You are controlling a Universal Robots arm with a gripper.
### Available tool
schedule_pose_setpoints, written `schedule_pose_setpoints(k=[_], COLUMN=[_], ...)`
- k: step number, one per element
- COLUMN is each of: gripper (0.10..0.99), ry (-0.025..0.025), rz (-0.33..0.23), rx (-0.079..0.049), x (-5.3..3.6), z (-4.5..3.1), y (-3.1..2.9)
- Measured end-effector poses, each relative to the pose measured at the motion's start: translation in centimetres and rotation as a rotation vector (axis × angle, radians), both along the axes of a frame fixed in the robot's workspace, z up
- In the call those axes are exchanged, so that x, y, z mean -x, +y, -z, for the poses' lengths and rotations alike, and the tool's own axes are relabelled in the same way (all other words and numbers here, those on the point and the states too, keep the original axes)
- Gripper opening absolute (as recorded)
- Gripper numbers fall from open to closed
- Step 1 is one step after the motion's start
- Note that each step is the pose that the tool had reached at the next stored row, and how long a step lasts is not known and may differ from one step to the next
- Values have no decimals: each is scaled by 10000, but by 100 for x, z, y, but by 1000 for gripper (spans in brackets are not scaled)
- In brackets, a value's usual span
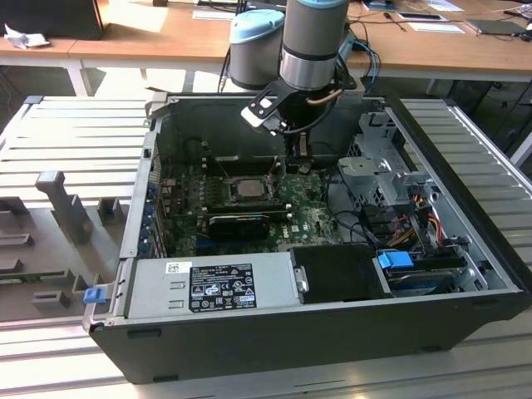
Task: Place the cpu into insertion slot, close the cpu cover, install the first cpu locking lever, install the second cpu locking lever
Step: 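Close the cpu cover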
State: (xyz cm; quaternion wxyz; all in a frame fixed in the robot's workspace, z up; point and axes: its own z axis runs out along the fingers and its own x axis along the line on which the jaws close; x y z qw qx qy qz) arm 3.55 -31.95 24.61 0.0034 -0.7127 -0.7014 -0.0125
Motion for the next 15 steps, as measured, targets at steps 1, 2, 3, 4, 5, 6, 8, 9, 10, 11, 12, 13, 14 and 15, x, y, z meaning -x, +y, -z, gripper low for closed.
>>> schedule_pose_setpoints(k=[1, 2, 3, 4, 5, 6, 8, 9, 10, 11, 12, 13, 14, 15], gripper=[106, 106, 106, 106, 106, 106, 106, 106, 106, 106, 106, 106, 106, 106], ry=[-1, 0, 0, 0, 0, 0, 0, 0, 0, 0, 0, 0, 0, 0], rz=[1, 1, 1, 1, 0, 1, 1, 1, 1, 1, 1, 0, 1, 1], rx=[-1, 0, -1, -1, -1, 0, -1, 0, -1, 0, -1, -1, -1, 0], x=[3, 6, 7, 9, 11, 13, 20, 23, 28, 34, 37, 38, 45, 52], z=[0, 0, 0, 0, 0, 0, 0, 0, 0, 0, 0, 0, 0, 0], y=[0, 0, 0, 0, 0, 0, 0, 0, 0, 0, 0, 0, 0, 0])
